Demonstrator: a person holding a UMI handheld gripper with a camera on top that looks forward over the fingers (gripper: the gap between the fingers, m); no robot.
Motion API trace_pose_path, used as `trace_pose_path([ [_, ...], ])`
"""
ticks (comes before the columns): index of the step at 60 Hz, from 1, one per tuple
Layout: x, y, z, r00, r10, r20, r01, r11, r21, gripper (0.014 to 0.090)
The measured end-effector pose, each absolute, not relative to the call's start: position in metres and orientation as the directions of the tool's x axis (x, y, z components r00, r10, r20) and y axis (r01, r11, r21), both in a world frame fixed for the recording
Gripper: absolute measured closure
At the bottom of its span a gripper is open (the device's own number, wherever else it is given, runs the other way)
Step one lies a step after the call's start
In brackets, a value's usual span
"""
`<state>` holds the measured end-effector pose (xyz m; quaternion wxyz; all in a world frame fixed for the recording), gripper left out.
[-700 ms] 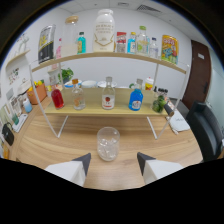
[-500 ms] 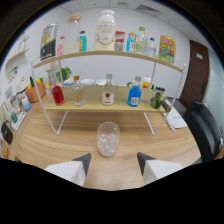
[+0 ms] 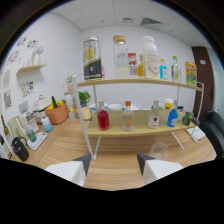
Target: Make me a cup of Vodka Sunrise.
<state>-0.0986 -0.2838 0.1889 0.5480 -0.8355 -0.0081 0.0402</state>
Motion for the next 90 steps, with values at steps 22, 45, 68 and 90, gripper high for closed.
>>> trace_pose_path([
  [22,-0.144,-0.161,0.209,0.996,0.075,-0.044,-0.020,-0.291,-0.957,0.0206],
  [45,-0.142,-0.103,0.187,0.998,0.070,0.003,0.025,-0.311,-0.950,0.0685],
  [68,-0.145,-0.124,0.208,0.991,0.130,0.009,0.043,-0.255,-0.966,0.0704],
  [90,-0.087,-0.207,0.178,0.995,0.101,-0.017,0.014,-0.304,-0.953,0.0706],
])
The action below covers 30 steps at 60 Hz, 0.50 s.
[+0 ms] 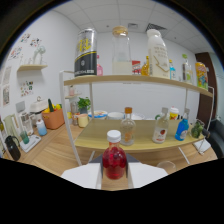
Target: Make me a cup of Vodka Sunrise.
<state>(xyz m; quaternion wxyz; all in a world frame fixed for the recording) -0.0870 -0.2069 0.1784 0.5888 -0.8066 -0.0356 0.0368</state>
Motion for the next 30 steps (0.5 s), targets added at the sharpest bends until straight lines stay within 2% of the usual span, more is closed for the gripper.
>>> trace_pose_path([
  [8,-0.063,-0.222,0.161,0.994,0.069,-0.082,-0.054,-0.334,-0.941,0.0705],
  [15,-0.053,-0.225,0.161,0.947,0.024,-0.322,-0.293,-0.355,-0.888,0.0705],
  [24,-0.048,-0.217,0.175,0.735,-0.029,-0.678,-0.644,-0.344,-0.683,0.0704],
  [30,-0.049,-0.210,0.191,0.495,-0.023,-0.868,-0.828,-0.315,-0.464,0.0705],
])
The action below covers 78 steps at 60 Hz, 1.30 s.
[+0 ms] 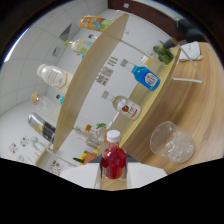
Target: Make me a cup of Vodka Sunrise.
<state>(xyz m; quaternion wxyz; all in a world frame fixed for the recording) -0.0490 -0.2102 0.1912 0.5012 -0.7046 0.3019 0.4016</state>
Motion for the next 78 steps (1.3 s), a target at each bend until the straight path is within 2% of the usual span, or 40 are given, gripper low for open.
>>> trace_pose_path([
  [8,-0.045,-0.205,0.209,0.150,-0.020,-0.989,-0.947,-0.292,-0.138,0.0706],
  [12,-0.041,-0.204,0.219,-0.042,0.002,-0.999,-0.956,-0.289,0.040,0.0705],
  [26,-0.015,-0.201,0.224,-0.572,0.014,-0.820,-0.797,-0.245,0.551,0.0707],
  [33,-0.013,-0.201,0.227,-0.679,0.012,-0.734,-0.713,-0.247,0.656,0.0707],
  [42,-0.014,-0.202,0.224,-0.675,0.008,-0.738,-0.716,-0.246,0.653,0.0707],
  [46,-0.018,-0.204,0.225,-0.622,-0.007,-0.783,-0.759,-0.242,0.605,0.0708],
  [50,-0.026,-0.207,0.233,-0.471,-0.010,-0.882,-0.854,-0.245,0.459,0.0706],
  [53,-0.032,-0.209,0.245,-0.305,-0.005,-0.952,-0.920,-0.256,0.296,0.0707],
  [59,-0.049,-0.213,0.274,0.111,0.064,-0.992,-0.957,-0.263,-0.124,0.0708],
  [63,-0.065,-0.216,0.292,0.382,0.116,-0.917,-0.885,-0.240,-0.399,0.0707],
  [68,-0.087,-0.215,0.297,0.641,0.158,-0.751,-0.726,-0.192,-0.660,0.0705],
  [73,-0.106,-0.211,0.273,0.808,0.145,-0.571,-0.546,-0.178,-0.819,0.0706],
  [78,-0.124,-0.204,0.236,0.909,0.122,-0.398,-0.371,-0.197,-0.907,0.0706],
])
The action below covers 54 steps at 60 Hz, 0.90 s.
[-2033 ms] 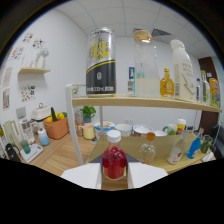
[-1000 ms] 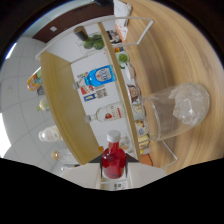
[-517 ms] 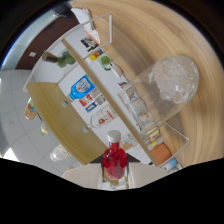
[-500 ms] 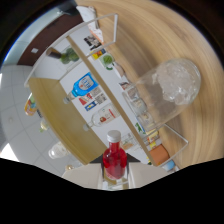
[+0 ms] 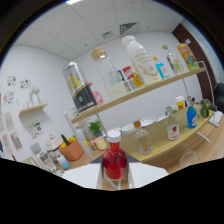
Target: Make me a cup of Vodka Sunrise.
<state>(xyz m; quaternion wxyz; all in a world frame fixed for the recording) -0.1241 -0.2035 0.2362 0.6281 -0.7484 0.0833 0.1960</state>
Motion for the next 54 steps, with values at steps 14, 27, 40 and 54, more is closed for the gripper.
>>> trace_pose_path([
  [14,-0.162,-0.195,0.102,0.988,0.104,-0.116,-0.066,-0.391,-0.918,0.0706],
  [27,-0.173,-0.200,0.033,0.994,0.112,-0.011,0.050,-0.523,-0.851,0.0708],
  [40,-0.178,-0.205,0.019,0.993,0.118,0.001,0.065,-0.537,-0.841,0.0700],
  [54,-0.175,-0.215,0.017,0.994,0.108,-0.016,0.046,-0.546,-0.836,0.0693],
])
